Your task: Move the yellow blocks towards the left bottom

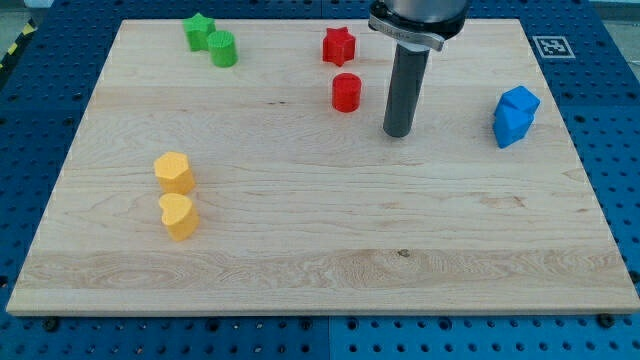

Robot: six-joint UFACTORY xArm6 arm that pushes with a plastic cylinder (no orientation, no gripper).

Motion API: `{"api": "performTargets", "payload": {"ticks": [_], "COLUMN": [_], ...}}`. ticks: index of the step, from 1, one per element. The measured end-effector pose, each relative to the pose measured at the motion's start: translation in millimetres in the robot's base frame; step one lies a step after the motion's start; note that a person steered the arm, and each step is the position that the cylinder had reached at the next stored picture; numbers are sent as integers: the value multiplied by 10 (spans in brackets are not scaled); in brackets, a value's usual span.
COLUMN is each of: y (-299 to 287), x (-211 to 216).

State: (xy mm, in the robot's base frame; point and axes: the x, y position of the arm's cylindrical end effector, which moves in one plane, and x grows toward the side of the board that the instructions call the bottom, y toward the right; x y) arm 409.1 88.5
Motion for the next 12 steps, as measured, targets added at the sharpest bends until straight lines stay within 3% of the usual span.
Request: {"api": "performTargets", "payload": {"ticks": [2, 5, 6, 12], "y": [-203, -2511, -2890, -3203], "x": [0, 507, 636, 768]}}
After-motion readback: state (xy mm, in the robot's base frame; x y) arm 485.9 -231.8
